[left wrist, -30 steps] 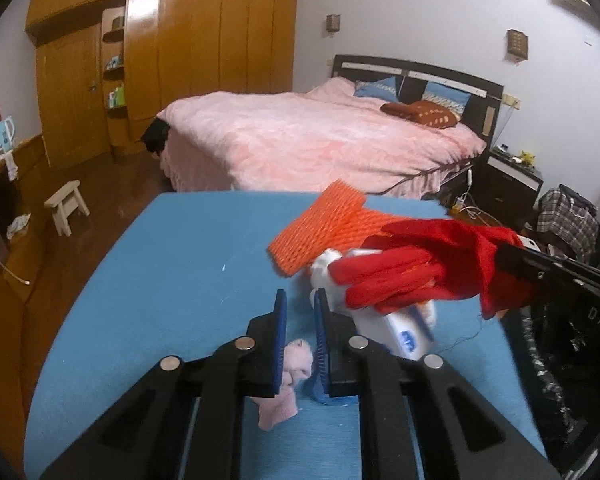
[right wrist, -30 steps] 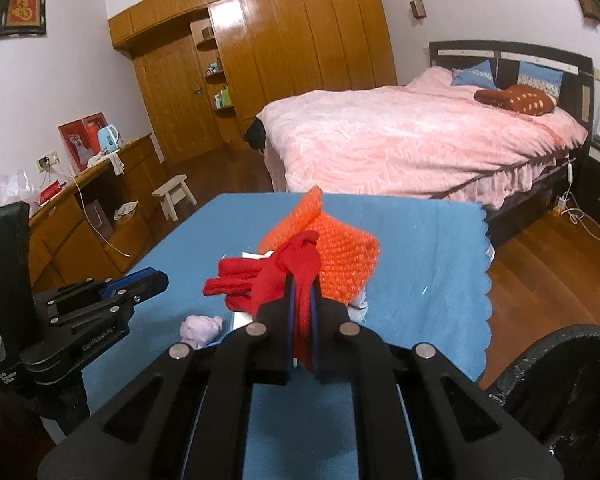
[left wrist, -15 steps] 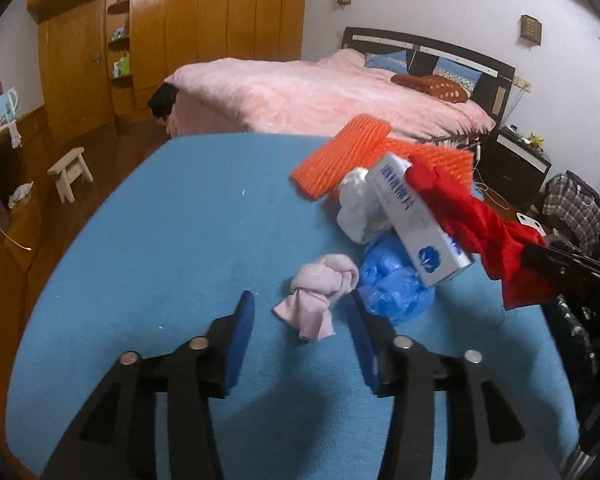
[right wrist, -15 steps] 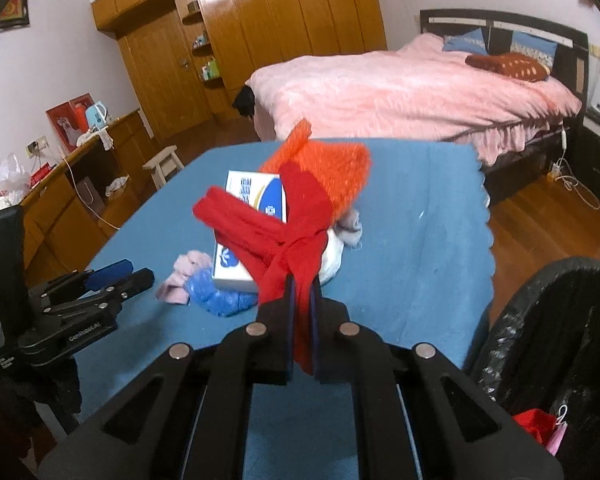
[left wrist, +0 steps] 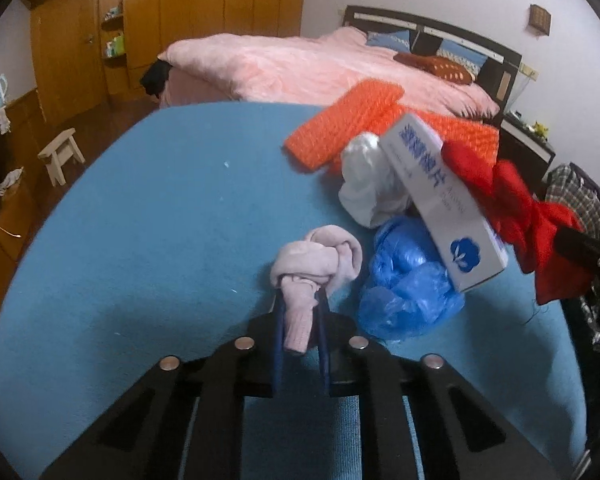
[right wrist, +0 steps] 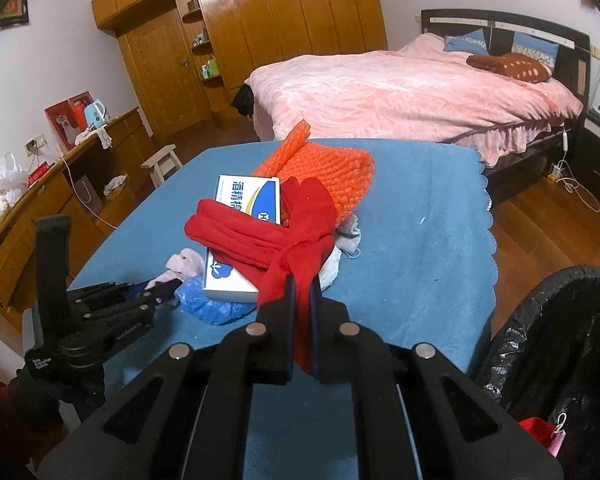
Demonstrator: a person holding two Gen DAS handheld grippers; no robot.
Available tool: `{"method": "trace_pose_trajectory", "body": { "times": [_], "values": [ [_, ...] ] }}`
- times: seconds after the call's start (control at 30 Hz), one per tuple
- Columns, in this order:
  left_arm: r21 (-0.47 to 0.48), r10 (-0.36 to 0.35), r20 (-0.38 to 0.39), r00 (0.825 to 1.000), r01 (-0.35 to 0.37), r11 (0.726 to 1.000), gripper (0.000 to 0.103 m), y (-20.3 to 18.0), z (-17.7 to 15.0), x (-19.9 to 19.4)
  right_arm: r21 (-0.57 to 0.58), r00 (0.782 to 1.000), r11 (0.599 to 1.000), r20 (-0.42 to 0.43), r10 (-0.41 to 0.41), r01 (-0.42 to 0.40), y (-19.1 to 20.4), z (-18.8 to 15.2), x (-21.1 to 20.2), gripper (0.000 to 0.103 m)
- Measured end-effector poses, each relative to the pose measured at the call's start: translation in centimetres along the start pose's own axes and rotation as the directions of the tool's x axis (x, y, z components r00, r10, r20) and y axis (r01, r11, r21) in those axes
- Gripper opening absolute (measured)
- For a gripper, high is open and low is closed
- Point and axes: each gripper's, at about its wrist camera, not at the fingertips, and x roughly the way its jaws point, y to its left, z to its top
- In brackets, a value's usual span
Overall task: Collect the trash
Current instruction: 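Grasp the pink sock with the left gripper, then carry the sock and red glove to the bin and release both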
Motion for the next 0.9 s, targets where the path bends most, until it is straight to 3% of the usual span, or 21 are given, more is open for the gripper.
{"method": "trace_pose_trajectory", "body": {
  "times": [0.43,0.63,0.9],
  "values": [
    [0.036,-0.043,0.122,0.992,0.039,0.999,0.013,-3.4,3.2,-7.2,-0.036,0.992,0.999,0.125,0.025,-0.02,0.5,3.3,-6.1,0.006],
    [0.073,-0.108,0.147,0.983,0.098,0.993,0.013,-6.3,4.1,-9.2,-0.028,0.986,1.0,0.168,-0.009,0.014,-0.8,3.6,-10.1,0.006],
    [0.153,-0.219,0.15,0.964,0.196,0.969,0.013,-11.9,4.7,-10.3,0.014,0.973,0.993,0.201,-0.114,0.114,-4.4,2.4,-15.2,0.006]
  ]
}}
